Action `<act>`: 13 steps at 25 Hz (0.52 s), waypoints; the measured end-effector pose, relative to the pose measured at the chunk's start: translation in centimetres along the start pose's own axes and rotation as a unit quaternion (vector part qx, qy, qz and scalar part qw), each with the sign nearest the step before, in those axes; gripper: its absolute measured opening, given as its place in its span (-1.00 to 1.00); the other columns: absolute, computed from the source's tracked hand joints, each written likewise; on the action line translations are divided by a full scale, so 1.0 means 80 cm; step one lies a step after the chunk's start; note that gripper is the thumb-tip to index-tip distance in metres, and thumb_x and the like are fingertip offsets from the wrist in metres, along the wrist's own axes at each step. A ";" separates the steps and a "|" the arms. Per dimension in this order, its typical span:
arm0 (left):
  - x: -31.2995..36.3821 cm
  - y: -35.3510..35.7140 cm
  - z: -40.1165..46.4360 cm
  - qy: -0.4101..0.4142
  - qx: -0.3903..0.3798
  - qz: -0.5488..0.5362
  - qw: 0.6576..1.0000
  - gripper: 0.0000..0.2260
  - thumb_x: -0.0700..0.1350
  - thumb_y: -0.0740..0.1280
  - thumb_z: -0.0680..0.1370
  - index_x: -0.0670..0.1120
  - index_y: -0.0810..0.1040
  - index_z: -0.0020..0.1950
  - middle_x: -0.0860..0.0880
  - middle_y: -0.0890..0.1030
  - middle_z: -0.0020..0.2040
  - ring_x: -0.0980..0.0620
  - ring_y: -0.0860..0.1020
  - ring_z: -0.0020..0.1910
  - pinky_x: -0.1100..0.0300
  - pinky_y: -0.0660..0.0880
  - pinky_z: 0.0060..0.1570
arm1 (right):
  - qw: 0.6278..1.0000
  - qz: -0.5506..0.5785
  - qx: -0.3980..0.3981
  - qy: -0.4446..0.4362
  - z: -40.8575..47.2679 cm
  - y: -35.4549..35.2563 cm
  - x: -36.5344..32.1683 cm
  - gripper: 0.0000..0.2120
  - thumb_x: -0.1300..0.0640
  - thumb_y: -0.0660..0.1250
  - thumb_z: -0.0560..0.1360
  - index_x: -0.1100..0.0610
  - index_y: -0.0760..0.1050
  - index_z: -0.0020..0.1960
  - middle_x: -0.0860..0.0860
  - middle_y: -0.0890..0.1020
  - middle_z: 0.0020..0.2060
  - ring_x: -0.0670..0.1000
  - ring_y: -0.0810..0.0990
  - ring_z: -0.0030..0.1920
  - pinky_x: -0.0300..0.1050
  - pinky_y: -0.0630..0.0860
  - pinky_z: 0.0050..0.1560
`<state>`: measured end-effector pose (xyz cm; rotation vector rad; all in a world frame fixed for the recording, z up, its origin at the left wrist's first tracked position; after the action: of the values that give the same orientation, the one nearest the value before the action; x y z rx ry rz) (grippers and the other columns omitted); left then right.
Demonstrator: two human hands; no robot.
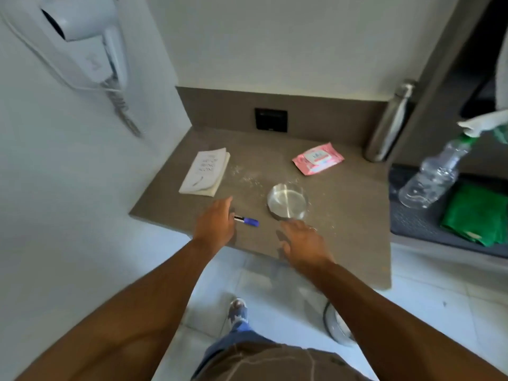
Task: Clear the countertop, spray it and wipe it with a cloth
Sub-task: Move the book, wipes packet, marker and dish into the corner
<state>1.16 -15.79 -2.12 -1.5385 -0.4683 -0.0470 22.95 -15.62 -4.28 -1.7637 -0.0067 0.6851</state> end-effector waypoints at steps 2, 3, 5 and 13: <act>-0.032 -0.009 0.046 0.002 -0.005 -0.012 1.000 -0.58 -0.11 0.27 0.60 -0.11 0.35 0.46 -0.17 0.50 0.34 -0.18 0.46 0.32 -0.09 0.39 0.31 | 1.000 -0.007 0.002 -0.001 0.044 0.008 -0.025 -0.64 0.05 0.24 0.52 0.04 0.41 0.31 0.07 0.46 0.29 0.17 0.50 0.22 0.03 0.47 0.16; -0.052 -0.011 0.068 0.007 -0.008 -0.017 1.000 -0.58 -0.13 0.30 0.58 -0.15 0.38 0.44 -0.20 0.51 0.32 -0.20 0.46 0.32 -0.09 0.38 0.32 | 1.000 -0.006 -0.003 0.004 0.067 0.016 -0.040 -0.65 0.05 0.23 0.52 0.04 0.42 0.29 0.07 0.47 0.29 0.17 0.50 0.21 0.03 0.47 0.14; -0.093 -0.009 0.112 0.019 -0.018 -0.011 1.000 -0.56 -0.14 0.34 0.55 -0.22 0.42 0.40 -0.25 0.52 0.30 -0.24 0.45 0.31 -0.09 0.36 0.33 | 1.000 0.003 -0.019 0.015 0.112 0.036 -0.067 -0.66 0.03 0.23 0.53 0.00 0.39 0.30 0.05 0.47 0.29 0.16 0.49 0.22 0.04 0.48 0.15; -0.151 0.051 0.219 0.045 -0.128 0.100 0.986 -0.30 0.33 0.18 0.52 0.01 0.16 0.55 -0.20 0.17 0.56 -0.25 0.21 0.49 -0.11 0.25 0.43 | 0.979 -0.028 0.053 0.197 0.259 -0.036 0.006 -0.70 0.02 0.20 0.57 0.09 0.42 0.27 0.13 0.51 0.21 0.20 0.51 0.18 0.08 0.52 0.11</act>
<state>-13.16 -1.83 -10.48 -1.8218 -0.2393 -0.0220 15.04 3.75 -4.90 -1.7620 0.2456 0.2811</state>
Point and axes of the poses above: each hand's wrist, its own z-axis towards the middle knuckle, its own y-axis out of the palm, x = y × z, the point moved 9 cm from there along z, towards the middle knuckle
